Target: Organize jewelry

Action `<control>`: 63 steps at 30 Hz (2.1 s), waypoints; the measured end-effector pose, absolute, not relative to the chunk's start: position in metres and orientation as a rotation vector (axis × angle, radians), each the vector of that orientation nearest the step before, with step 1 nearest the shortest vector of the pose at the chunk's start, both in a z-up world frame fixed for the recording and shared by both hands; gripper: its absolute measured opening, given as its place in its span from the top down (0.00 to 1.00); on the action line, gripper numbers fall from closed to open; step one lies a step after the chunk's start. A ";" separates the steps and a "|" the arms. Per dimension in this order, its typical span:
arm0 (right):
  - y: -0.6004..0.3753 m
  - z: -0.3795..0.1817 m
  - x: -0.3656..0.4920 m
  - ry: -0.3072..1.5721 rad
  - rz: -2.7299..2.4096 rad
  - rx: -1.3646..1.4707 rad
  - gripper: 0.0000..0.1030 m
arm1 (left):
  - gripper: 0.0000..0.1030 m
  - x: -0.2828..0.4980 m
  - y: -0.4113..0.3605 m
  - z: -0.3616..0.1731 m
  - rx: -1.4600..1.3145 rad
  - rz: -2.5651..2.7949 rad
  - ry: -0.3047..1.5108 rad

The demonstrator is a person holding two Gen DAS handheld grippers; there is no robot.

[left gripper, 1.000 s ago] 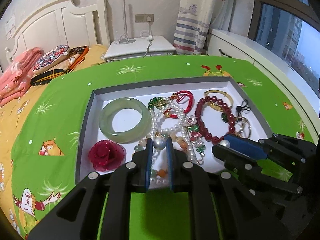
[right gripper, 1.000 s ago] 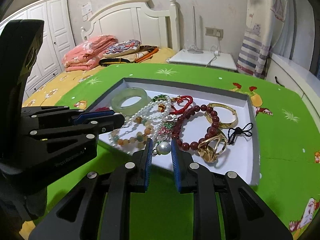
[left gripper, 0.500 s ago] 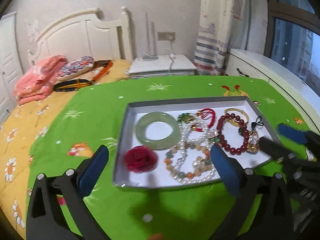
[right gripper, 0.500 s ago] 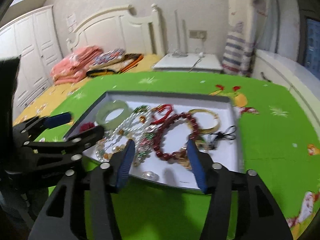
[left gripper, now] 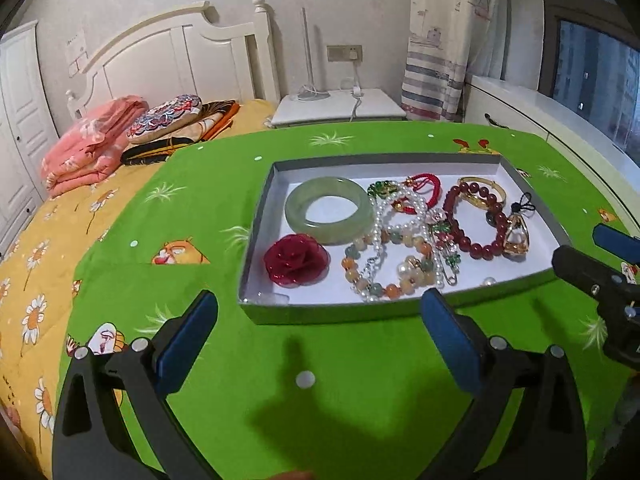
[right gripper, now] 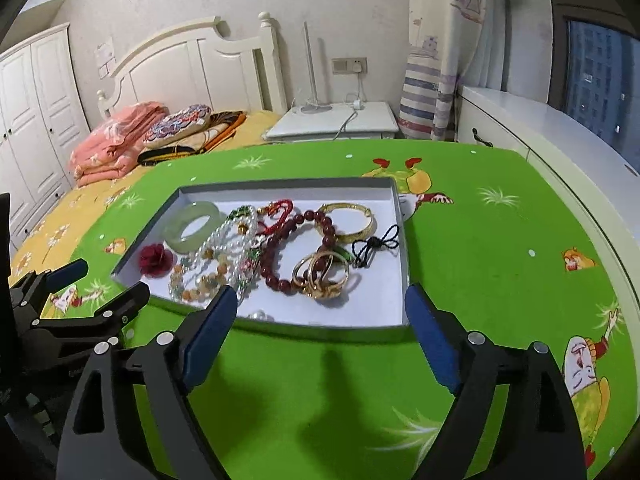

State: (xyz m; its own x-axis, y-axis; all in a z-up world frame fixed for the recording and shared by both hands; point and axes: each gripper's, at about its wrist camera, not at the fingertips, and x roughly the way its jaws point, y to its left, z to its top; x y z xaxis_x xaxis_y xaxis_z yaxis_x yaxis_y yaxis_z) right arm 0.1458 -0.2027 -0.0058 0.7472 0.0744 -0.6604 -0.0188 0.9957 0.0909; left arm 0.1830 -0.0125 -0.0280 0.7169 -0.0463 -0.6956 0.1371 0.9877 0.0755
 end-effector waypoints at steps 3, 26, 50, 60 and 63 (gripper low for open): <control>-0.198 -0.007 0.144 0.733 0.058 0.063 0.19 | 0.04 0.183 -0.010 -0.029 0.094 -0.122 0.779; -0.195 -0.006 0.141 0.734 0.056 0.057 0.18 | 0.04 0.177 -0.012 -0.019 0.060 -0.148 0.774; -0.197 -0.009 0.138 0.739 0.047 0.061 0.18 | 0.04 0.175 -0.008 -0.022 0.048 -0.144 0.782; -0.193 -0.013 0.136 0.745 0.047 0.053 0.18 | 0.04 0.175 -0.008 -0.023 0.046 -0.146 0.782; -0.191 -0.013 0.136 0.746 0.048 0.053 0.18 | 0.04 0.175 -0.008 -0.023 0.046 -0.146 0.783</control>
State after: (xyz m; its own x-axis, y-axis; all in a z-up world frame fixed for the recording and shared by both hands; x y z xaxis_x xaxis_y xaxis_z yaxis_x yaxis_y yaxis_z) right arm 0.1358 -0.1908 -0.0133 0.7331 0.0627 -0.6772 -0.0249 0.9975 0.0655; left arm 0.1747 -0.0082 -0.0227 0.6996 -0.1134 -0.7055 0.1478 0.9889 -0.0124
